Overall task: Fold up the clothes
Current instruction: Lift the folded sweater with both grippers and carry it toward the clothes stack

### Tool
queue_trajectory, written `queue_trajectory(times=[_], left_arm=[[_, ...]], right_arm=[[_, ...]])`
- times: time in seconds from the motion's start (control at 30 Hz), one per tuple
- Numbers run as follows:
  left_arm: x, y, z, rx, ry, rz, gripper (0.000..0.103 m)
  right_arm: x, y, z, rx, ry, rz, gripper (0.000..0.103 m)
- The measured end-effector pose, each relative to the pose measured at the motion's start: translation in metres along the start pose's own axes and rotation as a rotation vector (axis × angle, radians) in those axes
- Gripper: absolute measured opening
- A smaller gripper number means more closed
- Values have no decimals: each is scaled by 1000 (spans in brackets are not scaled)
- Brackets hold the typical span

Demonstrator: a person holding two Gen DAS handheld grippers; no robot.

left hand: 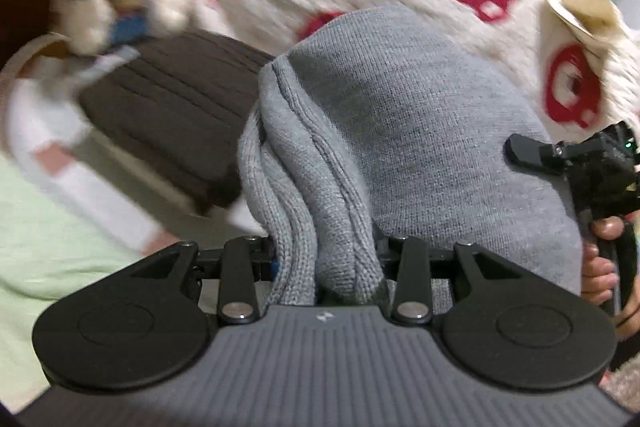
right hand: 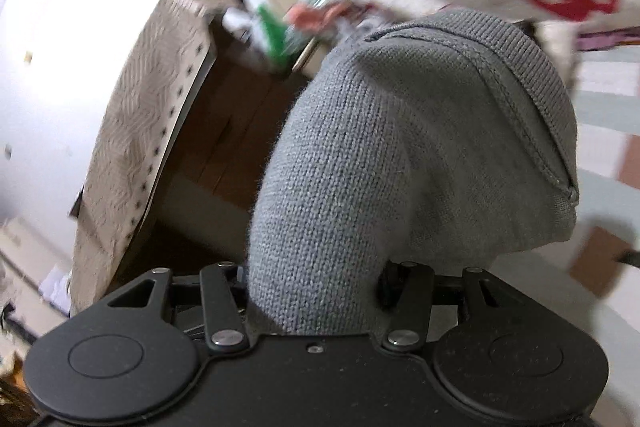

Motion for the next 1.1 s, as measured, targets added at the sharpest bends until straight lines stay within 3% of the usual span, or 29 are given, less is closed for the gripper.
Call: queue_trajectory(times=[0.23, 0.33, 0.43, 0.57, 0.67, 0.77, 0.83, 0.87, 0.97, 1.1], left_arm=[[51, -51, -57, 146, 149, -63, 36], [100, -60, -72, 223, 219, -13, 36], [159, -60, -65, 270, 271, 34, 37], [224, -56, -2, 280, 276, 97, 38], [246, -66, 102, 291, 184, 133, 39], [242, -94, 213, 332, -23, 150, 39], [235, -111, 254, 382, -114, 172, 40], [233, -117, 266, 390, -138, 175, 41], [236, -121, 267, 343, -115, 151, 44], [231, -129, 245, 323, -41, 104, 45]], right_arm=[[47, -31, 97, 145, -83, -18, 57], [76, -39, 136, 224, -97, -13, 57], [109, -9, 149, 220, -21, -25, 57], [152, 41, 162, 188, 99, -48, 57], [179, 85, 171, 133, 185, -56, 59], [166, 176, 171, -146, 212, 21, 60], [150, 222, 169, -301, 181, 77, 60], [144, 236, 164, -327, 172, 107, 60], [130, 253, 146, -261, 185, 188, 61], [126, 231, 138, -285, 137, 93, 64]])
Point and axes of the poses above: each gripper's, at about its wrist camera, not at the fingertips, and z roughly the way its jaws point, y to its right, x to its top, the point moved 5 cm from there along z, roughly the way its jaws point, and after that the axes turned 9 degrees about -z, right-handed, at the moved point
